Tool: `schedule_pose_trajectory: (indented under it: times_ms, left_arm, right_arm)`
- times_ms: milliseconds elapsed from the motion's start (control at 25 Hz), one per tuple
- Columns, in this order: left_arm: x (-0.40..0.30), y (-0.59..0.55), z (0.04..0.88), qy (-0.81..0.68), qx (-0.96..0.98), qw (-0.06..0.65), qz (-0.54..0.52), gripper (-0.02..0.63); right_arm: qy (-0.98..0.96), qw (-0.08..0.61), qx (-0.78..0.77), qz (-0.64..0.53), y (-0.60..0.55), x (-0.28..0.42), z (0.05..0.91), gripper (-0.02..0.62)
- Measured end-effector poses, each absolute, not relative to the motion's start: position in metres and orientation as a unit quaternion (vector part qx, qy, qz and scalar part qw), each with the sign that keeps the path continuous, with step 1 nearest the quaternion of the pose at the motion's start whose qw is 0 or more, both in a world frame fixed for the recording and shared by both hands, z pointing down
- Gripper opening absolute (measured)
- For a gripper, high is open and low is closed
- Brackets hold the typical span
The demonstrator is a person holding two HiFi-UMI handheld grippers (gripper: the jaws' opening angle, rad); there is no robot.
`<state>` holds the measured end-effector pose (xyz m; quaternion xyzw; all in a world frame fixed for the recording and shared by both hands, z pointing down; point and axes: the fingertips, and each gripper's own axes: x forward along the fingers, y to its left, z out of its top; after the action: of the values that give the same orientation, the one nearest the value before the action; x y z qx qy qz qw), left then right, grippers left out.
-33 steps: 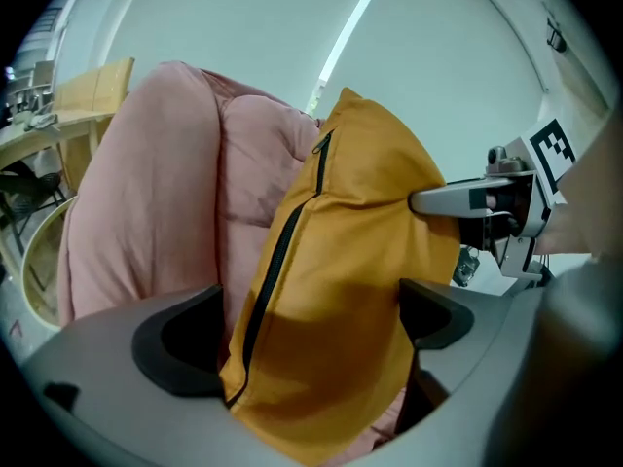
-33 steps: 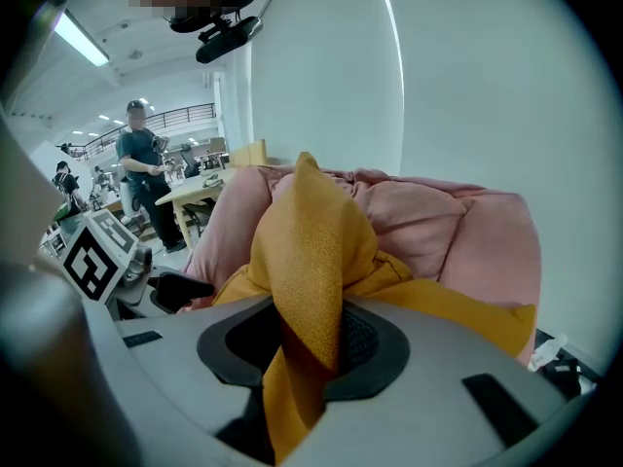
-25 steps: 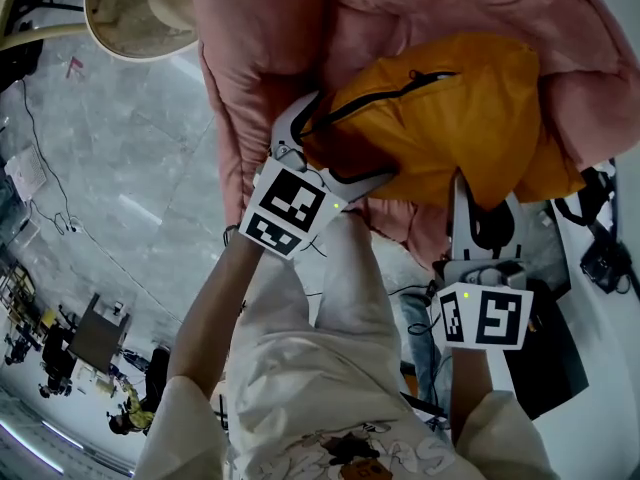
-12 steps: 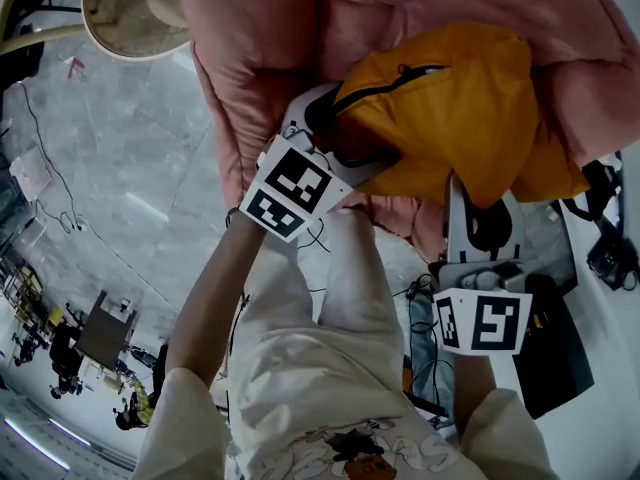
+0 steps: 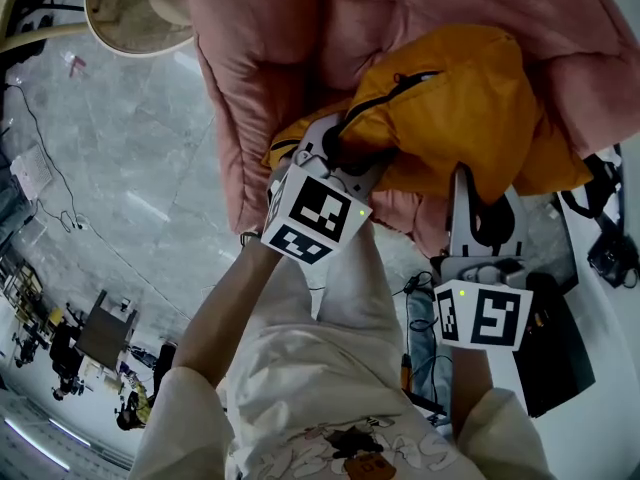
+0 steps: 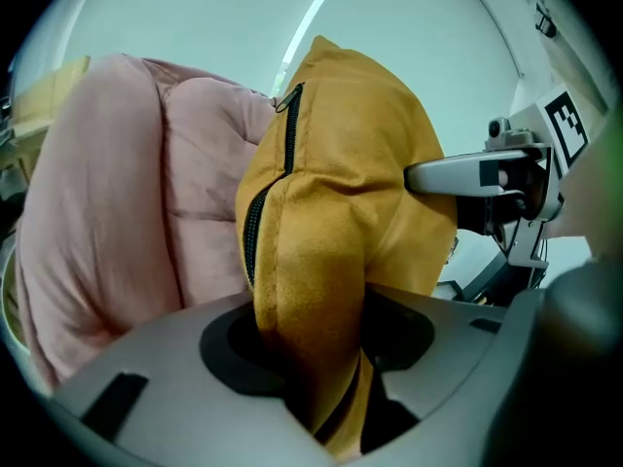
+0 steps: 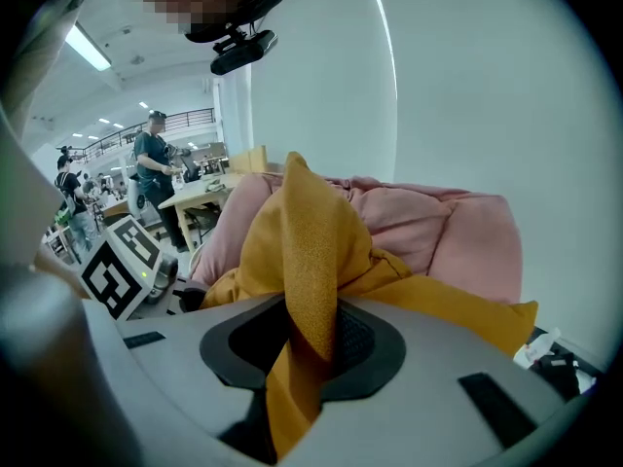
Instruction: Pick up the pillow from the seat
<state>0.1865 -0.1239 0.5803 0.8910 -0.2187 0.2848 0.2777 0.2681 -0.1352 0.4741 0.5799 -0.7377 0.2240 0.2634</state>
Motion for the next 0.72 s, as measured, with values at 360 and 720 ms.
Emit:
schedule_pose_trajectory:
  times_ms: [360,720]
  left_arm:
    - [0.182,-0.117,0.546,-0.223,0.893,0.28,0.272,0.189]
    - [0.164,-0.108,0.491,-0.245,0.893,0.274,0.259,0.189]
  right_arm:
    - [-0.733,0.268,0.594,0.195,-0.125,0.266,0.452,0.109]
    - [-0.74,0.246,0.604,0.167,-0.116,0.25,0.398,0.109]
